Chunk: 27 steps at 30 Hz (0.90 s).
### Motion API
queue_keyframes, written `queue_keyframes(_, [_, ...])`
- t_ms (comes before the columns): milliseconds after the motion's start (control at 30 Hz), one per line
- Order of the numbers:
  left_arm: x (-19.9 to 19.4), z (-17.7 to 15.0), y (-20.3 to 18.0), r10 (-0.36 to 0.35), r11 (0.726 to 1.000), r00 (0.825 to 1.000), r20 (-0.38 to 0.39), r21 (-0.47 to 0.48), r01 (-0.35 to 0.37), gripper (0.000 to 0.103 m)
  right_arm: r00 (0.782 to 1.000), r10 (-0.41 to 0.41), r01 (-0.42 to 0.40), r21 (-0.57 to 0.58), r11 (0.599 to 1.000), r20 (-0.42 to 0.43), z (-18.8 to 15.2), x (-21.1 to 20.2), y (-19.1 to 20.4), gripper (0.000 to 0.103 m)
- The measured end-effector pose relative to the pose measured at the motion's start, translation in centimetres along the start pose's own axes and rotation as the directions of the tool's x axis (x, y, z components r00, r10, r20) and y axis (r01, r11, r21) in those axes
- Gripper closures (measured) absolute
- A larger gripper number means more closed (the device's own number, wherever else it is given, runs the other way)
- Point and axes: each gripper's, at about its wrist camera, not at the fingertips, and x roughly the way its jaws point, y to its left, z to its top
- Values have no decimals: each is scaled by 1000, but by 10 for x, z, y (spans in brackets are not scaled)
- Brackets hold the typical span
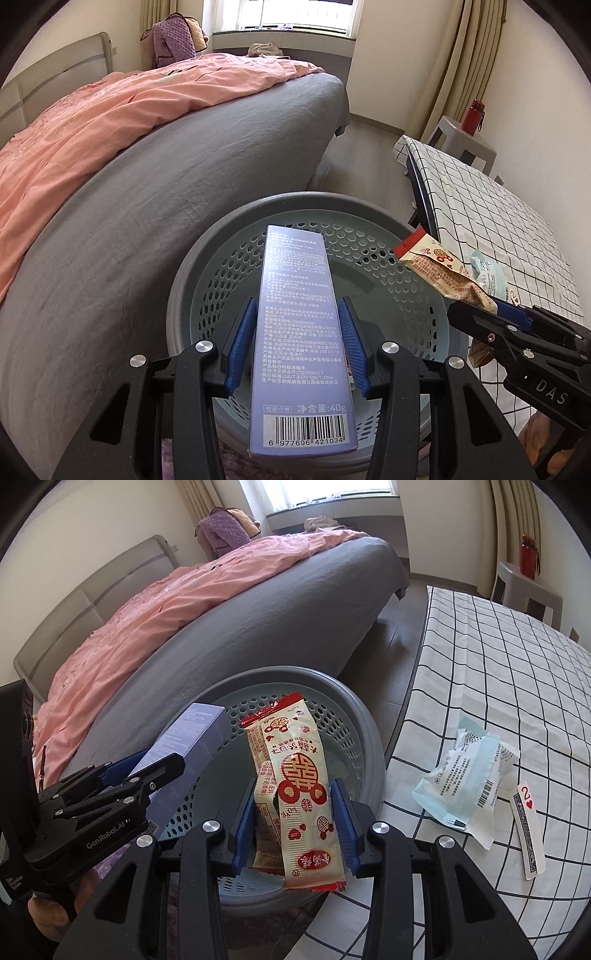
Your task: Collect trash
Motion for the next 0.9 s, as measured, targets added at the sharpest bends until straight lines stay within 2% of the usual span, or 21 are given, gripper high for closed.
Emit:
queue_keyframes(633, [6, 3, 5, 21, 1000, 1000, -3, -9, -21, 58, 1000, -1, 1, -14, 1000, -9, 2, 10, 6, 62])
queue_keyframes(700, [5, 2, 6, 18, 1000, 1000, -6, -13, -18, 58, 1000, -4, 4, -17, 1000, 3, 2, 7, 7, 49])
queue_keyframes(767, [3, 2, 7, 25, 1000, 1000, -3, -16, -25, 52, 1000, -5, 5, -15, 1000, 17, 3, 4, 6, 43])
queue_keyframes(900, [-1, 2, 10, 33, 999, 999, 5, -25, -33, 51, 1000, -6, 7, -14, 1000, 20, 6, 3, 6, 43])
